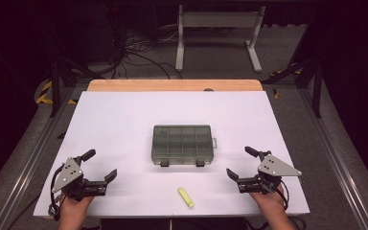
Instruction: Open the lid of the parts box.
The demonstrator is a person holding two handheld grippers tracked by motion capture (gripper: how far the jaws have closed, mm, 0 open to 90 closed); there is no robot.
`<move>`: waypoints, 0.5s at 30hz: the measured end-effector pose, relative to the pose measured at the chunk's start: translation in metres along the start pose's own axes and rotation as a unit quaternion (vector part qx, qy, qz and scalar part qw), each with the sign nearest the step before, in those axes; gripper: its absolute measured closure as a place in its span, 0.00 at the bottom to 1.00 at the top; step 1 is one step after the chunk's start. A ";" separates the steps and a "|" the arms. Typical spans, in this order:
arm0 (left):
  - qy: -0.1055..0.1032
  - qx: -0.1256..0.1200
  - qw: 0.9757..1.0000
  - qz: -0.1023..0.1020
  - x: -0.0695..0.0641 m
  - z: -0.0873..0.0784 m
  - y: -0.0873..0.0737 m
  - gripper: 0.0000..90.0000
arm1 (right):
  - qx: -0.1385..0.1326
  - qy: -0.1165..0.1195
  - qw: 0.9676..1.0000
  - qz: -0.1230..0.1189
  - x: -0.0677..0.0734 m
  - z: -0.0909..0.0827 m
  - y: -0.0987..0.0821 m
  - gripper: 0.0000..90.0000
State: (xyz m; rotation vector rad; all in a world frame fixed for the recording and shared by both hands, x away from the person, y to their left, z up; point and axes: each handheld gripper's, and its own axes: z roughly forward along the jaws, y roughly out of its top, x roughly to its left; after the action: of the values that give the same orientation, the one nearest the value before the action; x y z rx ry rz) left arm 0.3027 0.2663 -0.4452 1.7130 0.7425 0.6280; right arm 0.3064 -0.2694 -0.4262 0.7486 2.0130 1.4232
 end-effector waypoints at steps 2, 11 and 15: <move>-0.009 -0.006 1.000 -0.007 0.000 0.000 0.000 0.00 | 0.000 0.001 1.000 0.000 0.001 0.000 0.000 0.04; -0.022 -0.004 0.999 -0.024 0.004 0.000 0.000 0.00 | -0.004 0.009 1.000 -0.004 0.001 -0.001 0.000 0.04; -0.026 0.004 1.000 -0.009 0.002 0.001 0.001 0.00 | 0.002 0.009 1.000 -0.004 0.001 -0.001 0.000 0.04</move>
State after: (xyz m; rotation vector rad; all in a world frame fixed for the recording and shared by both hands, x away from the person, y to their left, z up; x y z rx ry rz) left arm 0.3049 0.2667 -0.4441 1.7214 0.7245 0.5674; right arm 0.3050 -0.2690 -0.4261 0.7305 2.0302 1.4272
